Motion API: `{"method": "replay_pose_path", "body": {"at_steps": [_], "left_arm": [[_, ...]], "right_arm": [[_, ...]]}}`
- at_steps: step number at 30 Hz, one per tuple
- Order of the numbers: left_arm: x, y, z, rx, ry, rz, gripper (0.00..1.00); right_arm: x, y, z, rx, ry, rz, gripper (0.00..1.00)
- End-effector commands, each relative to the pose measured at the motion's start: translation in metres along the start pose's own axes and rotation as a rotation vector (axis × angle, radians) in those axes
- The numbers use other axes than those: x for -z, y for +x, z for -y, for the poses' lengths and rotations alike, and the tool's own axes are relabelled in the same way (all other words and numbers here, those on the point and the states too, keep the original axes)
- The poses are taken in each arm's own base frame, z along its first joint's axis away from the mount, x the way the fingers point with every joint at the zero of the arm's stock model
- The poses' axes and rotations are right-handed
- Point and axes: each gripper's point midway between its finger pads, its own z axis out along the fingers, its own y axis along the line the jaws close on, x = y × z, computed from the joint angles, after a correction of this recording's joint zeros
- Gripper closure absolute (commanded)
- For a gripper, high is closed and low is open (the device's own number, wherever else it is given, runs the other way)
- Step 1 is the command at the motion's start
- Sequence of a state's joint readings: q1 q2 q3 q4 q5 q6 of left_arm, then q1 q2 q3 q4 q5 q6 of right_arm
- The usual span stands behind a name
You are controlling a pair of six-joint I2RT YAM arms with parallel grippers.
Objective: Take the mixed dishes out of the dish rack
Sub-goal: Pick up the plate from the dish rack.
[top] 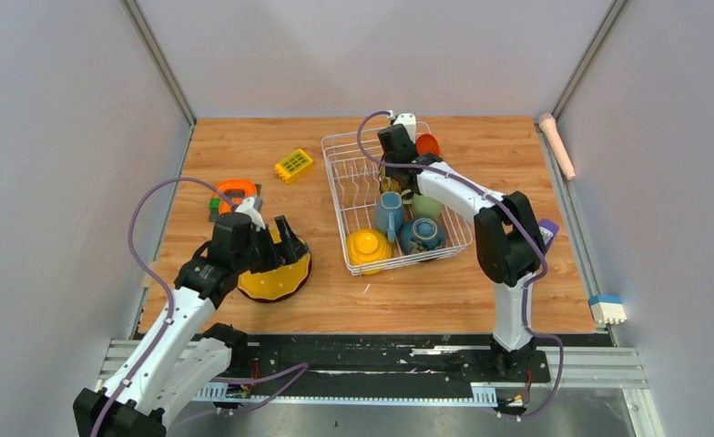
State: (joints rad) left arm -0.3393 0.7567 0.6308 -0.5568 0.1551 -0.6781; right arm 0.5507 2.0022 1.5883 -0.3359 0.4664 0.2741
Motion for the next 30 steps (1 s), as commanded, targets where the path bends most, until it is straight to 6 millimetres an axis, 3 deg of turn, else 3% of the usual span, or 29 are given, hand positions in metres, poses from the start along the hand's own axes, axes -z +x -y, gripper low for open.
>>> {"method": "replay_pose_path", "body": {"at_steps": [1,5,13,18,24,30], "left_arm": [[0.000,-0.007,0.001,-0.022,-0.001,0.024,0.00],[0.000,-0.007,-0.001,-0.020,-0.013,0.023,0.00],[-0.001,-0.007,-0.001,-0.018,-0.013,0.024,0.00],[-0.002,-0.006,-0.001,-0.016,-0.008,0.015,0.00],[-0.002,-0.006,0.001,-0.015,-0.001,0.013,0.00],[0.000,-0.009,0.002,-0.016,0.006,0.037,0.00]], "right_arm": [[-0.006,-0.021,-0.010,-0.057,-0.033,0.038,0.71],[-0.003,-0.027,-0.011,-0.047,-0.045,0.048,0.79],[0.024,-0.046,-0.002,-0.003,-0.038,0.105,1.00],[0.044,-0.069,-0.002,0.005,-0.038,0.170,1.00],[0.076,-0.095,-0.016,0.005,-0.091,0.249,1.00],[0.117,-0.100,-0.024,-0.067,-0.175,0.298,1.00]]}}
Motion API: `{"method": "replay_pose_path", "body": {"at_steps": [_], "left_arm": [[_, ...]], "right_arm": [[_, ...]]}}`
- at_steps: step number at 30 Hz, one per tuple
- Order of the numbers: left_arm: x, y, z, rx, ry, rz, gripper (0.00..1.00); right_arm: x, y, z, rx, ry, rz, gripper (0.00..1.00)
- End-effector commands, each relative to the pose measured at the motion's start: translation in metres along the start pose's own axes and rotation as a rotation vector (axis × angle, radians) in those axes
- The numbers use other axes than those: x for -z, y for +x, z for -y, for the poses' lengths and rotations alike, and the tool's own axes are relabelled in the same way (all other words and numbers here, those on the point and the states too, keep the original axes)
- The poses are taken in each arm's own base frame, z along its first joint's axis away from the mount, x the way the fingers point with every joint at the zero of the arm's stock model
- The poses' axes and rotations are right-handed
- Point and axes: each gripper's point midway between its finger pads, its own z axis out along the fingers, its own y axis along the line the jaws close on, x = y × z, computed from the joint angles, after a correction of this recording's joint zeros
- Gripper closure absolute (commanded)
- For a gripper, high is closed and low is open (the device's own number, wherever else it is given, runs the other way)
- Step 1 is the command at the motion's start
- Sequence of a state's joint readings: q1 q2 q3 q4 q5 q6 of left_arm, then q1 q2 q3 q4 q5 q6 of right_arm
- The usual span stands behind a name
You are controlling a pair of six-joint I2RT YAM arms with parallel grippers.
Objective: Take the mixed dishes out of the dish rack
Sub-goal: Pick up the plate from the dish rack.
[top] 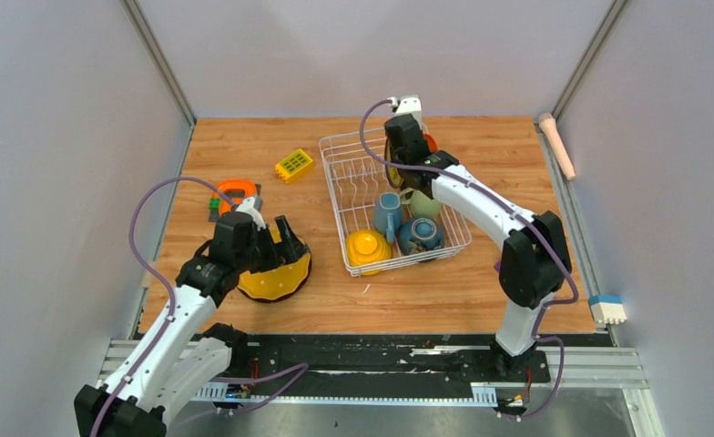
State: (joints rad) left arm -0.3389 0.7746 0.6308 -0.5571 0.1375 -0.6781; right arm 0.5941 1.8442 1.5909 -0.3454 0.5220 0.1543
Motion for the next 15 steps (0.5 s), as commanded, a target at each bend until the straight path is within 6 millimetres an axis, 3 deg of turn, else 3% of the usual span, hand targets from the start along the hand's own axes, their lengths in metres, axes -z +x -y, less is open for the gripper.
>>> {"method": "replay_pose_path", "body": {"at_steps": [1,7,9,12,15], "left_arm": [[0.004,-0.011,0.008,-0.021,0.034,0.049,0.00],[0.012,-0.021,0.018,-0.040,0.068,0.083,0.00],[0.017,-0.026,0.023,-0.043,0.091,0.106,0.00],[0.025,-0.033,0.038,-0.041,0.163,0.143,0.00],[0.036,-0.035,0.057,-0.032,0.276,0.170,0.00]], "right_arm": [[0.057,-0.054,-0.025,-0.172,-0.170,0.173,1.00],[0.117,-0.072,-0.029,-0.325,-0.379,0.261,1.00],[0.135,-0.068,-0.033,-0.364,-0.460,0.257,1.00],[0.163,-0.048,-0.046,-0.460,-0.609,0.179,1.00],[0.186,-0.006,-0.061,-0.534,-0.763,0.062,1.00]]}}
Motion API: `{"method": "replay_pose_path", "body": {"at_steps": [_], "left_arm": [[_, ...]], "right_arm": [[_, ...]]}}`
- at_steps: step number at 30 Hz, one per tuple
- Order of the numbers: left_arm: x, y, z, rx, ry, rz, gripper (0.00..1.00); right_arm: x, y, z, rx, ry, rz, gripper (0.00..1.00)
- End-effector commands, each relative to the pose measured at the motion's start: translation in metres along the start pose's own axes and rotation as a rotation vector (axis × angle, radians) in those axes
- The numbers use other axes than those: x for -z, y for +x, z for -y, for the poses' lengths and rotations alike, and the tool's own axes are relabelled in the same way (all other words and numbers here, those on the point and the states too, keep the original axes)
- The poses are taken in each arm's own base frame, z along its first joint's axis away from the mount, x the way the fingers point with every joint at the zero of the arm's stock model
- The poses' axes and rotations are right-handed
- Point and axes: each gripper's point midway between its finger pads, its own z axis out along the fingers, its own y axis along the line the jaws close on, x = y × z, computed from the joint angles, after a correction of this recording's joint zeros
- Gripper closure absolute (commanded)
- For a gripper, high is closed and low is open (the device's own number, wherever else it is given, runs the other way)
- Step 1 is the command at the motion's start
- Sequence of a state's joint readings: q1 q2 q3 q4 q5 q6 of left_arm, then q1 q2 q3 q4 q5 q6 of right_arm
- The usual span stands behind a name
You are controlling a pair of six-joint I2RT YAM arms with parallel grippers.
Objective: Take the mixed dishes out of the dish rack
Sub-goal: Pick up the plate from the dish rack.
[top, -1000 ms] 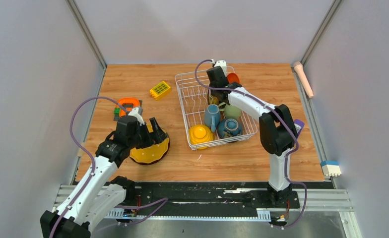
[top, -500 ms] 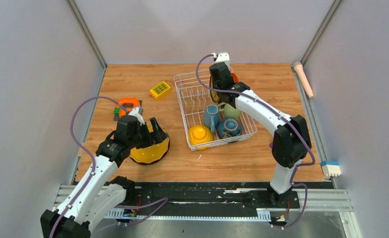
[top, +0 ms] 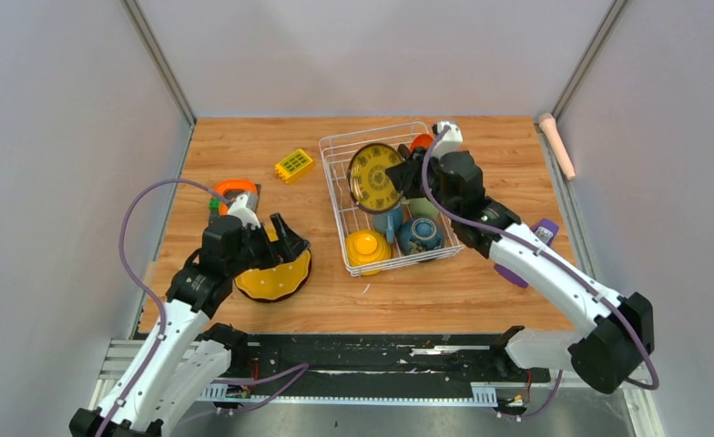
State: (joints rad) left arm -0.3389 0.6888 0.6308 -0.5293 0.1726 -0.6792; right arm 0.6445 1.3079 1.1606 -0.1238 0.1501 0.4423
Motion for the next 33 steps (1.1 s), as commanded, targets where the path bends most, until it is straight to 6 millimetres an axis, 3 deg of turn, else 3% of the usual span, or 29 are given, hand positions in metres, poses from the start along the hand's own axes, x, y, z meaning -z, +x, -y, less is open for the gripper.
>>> {"method": "replay_pose_path", "body": {"at_steps": [1,8,16,26,33], "left_arm": [[0.018,-0.027,0.049,-0.005,0.226,0.111,0.00],[0.028,-0.028,0.075,0.034,0.384,0.125,0.00],[0.013,-0.007,0.100,0.079,0.570,-0.032,0.04],[-0.005,0.016,0.119,0.040,0.638,-0.154,0.32],[-0.010,0.020,0.117,0.038,0.614,-0.171,0.34]], "right_arm": [[0.033,0.035,-0.041,-0.235,-0.278,-0.092,1.00],[0.078,0.080,-0.032,-0.369,-0.361,-0.147,1.00],[0.115,0.105,-0.052,-0.435,-0.578,-0.213,1.00],[0.119,0.122,-0.054,-0.444,-0.604,-0.289,1.00],[0.112,0.128,-0.044,-0.447,-0.529,-0.308,1.00]]}}
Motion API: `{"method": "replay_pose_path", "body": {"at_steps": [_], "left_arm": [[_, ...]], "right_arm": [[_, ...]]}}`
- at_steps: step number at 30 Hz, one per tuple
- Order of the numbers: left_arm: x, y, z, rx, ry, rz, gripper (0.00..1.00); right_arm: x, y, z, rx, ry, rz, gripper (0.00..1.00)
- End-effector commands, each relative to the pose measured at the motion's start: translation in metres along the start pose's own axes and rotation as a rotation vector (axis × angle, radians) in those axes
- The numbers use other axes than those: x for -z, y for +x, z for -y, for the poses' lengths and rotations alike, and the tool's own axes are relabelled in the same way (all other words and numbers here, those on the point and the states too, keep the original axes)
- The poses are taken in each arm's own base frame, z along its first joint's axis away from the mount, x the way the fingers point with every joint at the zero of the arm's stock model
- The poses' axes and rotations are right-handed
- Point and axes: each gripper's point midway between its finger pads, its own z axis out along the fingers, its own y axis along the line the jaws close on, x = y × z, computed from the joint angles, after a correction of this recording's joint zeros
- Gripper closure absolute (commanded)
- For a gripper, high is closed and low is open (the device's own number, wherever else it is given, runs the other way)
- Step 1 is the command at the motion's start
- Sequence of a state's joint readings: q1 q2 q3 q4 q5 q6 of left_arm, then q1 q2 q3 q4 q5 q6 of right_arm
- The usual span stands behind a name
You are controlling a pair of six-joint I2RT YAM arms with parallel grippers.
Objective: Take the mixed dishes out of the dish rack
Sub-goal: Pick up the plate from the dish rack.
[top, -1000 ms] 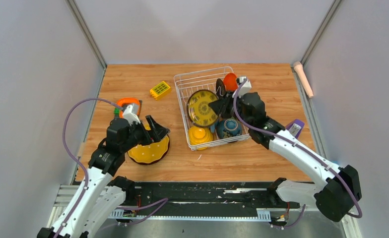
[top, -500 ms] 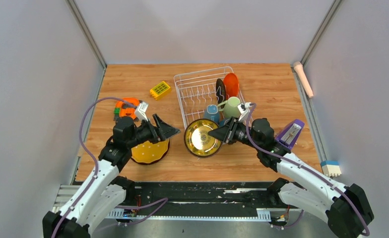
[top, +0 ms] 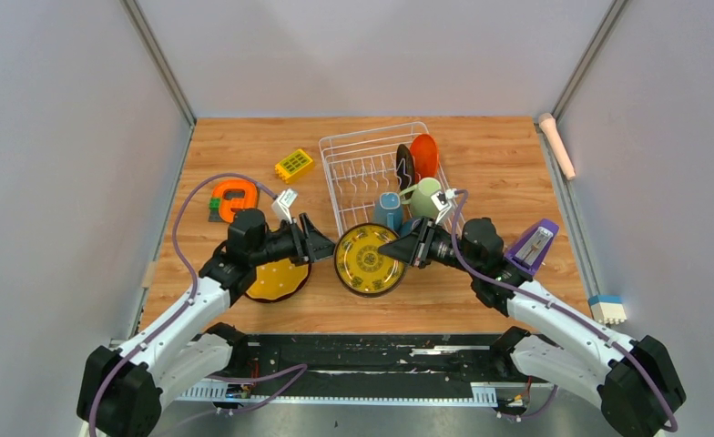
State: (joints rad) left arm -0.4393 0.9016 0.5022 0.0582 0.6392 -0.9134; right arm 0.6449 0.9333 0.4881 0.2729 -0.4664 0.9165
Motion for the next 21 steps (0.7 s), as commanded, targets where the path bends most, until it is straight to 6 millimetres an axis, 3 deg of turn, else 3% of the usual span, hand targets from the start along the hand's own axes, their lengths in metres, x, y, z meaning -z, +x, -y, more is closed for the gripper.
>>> {"method": "replay_pose_path", "body": {"at_steps": [1,6,8,15,21], "left_arm": [[0.002,-0.011,0.019,-0.062,0.047,0.029,0.34],[0.011,-0.015,0.012,-0.072,-0.037,0.063,0.35],[0.013,-0.015,0.011,-0.075,-0.043,0.074,0.35],[0.004,-0.013,0.013,-0.060,0.011,0.048,0.35],[-0.010,-0.003,0.006,-0.037,0.006,-0.006,0.45]], "right_arm": [[-0.001,-0.008,0.000,-0.007,0.028,0.029,1.00],[0.009,-0.020,0.031,-0.050,0.220,0.123,1.00],[0.011,-0.020,0.035,-0.060,0.239,0.141,1.00],[-0.001,-0.010,0.013,-0.038,0.097,0.048,1.00],[-0.008,0.000,-0.020,-0.001,-0.116,-0.023,1.00]]}}
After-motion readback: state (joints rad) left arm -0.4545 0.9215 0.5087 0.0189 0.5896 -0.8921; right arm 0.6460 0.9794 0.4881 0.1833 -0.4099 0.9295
